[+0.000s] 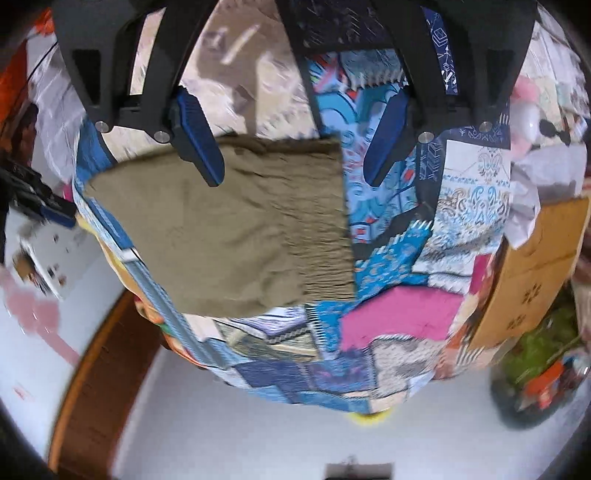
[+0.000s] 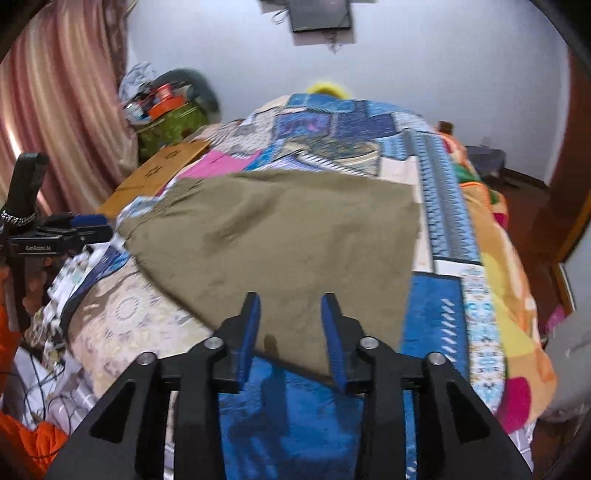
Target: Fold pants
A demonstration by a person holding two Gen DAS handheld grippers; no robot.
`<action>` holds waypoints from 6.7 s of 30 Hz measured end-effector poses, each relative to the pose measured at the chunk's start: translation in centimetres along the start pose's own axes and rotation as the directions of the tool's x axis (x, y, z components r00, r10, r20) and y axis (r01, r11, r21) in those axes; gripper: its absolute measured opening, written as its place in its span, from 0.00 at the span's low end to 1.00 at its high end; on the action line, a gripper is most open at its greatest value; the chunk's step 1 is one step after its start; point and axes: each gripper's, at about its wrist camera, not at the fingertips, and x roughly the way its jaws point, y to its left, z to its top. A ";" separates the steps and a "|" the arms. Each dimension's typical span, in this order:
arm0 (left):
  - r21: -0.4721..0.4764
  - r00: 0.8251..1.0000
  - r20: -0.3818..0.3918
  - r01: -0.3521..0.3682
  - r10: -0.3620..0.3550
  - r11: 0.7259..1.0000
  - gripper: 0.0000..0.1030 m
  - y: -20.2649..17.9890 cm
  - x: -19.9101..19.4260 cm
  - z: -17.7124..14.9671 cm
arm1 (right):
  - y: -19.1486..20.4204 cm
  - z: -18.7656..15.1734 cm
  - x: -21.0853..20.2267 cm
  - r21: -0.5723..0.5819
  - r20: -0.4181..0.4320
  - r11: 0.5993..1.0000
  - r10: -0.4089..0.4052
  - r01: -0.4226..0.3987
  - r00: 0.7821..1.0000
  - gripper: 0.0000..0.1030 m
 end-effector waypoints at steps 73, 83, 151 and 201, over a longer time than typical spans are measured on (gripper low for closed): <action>-0.298 0.995 -0.100 -0.005 -0.026 0.955 0.67 7.2 14.8 9.3 | -15.6 11.6 22.7 0.063 -0.184 0.986 -0.141 0.154 0.973 0.23; -0.098 0.995 -0.055 -0.088 0.083 0.991 0.67 3.6 10.1 10.9 | -12.4 13.9 17.7 0.078 -0.200 0.994 -0.055 0.072 0.978 0.39; -0.223 0.986 -0.156 0.020 -0.056 0.975 0.90 0.8 3.1 -3.1 | 0.9 3.4 4.2 0.006 -0.059 0.999 0.046 -0.045 0.997 0.70; -0.169 0.942 0.011 -0.330 0.336 0.929 0.31 3.9 0.1 -1.9 | 2.3 0.0 5.7 0.014 -0.097 0.995 0.096 -0.095 0.991 0.68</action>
